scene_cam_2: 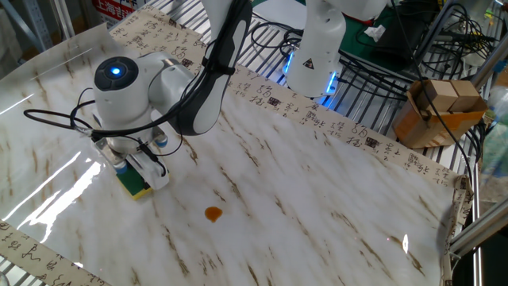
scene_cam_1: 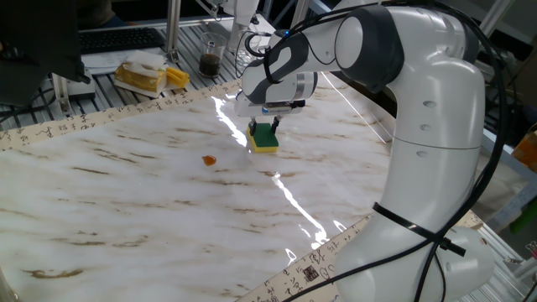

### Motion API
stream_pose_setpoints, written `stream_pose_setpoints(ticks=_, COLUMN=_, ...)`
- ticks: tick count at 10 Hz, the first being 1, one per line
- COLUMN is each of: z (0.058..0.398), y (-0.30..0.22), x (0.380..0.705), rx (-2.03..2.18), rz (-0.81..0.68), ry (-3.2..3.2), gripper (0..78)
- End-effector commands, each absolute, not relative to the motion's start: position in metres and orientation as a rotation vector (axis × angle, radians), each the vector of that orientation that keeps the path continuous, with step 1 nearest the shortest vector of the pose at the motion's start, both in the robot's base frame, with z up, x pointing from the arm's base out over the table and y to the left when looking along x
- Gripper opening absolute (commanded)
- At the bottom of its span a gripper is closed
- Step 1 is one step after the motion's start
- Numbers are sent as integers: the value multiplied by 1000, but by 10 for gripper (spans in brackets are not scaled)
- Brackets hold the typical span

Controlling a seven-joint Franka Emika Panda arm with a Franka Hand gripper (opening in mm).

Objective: Clean the tabletop with a sponge

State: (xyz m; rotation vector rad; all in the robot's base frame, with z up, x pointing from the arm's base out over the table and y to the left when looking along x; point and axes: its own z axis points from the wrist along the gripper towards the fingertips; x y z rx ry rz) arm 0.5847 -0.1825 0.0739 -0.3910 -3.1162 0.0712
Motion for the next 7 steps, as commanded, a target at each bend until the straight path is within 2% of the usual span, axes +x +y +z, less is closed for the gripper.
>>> stream_pose_setpoints(ticks=1, z=76, y=-183, x=586, rx=-392, rz=74, ry=-3120, gripper=12)
stream_pose_setpoints(ticks=7, z=85, y=-167, x=577, rx=-456, rz=68, ry=-3102, gripper=12)
